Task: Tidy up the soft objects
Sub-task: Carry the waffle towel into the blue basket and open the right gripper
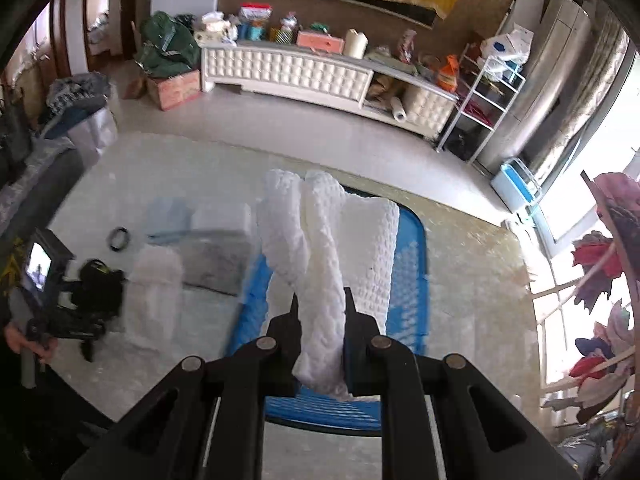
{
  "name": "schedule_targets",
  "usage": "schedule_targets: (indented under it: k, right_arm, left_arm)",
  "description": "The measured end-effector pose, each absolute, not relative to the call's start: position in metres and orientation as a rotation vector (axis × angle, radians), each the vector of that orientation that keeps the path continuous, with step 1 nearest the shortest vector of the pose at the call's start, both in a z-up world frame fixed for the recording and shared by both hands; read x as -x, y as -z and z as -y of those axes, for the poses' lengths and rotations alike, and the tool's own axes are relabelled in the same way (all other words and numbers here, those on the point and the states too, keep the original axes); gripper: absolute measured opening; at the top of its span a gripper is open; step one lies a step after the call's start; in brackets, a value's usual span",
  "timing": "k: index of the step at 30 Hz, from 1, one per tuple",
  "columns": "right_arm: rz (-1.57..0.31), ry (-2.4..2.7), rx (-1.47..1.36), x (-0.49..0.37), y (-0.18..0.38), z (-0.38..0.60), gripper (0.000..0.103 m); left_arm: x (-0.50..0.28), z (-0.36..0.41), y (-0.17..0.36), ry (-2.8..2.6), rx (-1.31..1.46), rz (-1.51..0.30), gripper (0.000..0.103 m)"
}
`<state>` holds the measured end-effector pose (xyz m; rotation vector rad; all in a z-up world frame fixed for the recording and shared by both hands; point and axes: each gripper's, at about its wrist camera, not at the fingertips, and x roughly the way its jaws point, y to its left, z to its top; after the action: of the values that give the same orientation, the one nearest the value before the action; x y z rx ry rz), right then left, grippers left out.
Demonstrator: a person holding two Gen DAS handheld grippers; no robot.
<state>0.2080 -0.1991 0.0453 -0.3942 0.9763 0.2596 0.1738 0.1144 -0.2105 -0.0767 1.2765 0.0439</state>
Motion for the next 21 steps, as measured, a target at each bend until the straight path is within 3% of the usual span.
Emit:
schedule_targets:
  k: [16,18,21]
  right_arm:
    - [-1.260,-0.233,0.422,-0.245,0.070,0.207,0.014]
    - [-1.276,-0.230,0.428,-0.246,0.078,0.207,0.014]
    - [-1.304,-0.224,0.430,-0.242,0.088,0.205,0.014]
  left_arm:
    - [-0.193,-0.094,0.217,-0.029,0.033,-1.316,0.093]
    - [-0.190,-0.095,0.217,-0.025,0.032,-1.307,0.090]
    - [-0.180,-0.099,0.214,-0.022,0.032,-1.298,0.074]
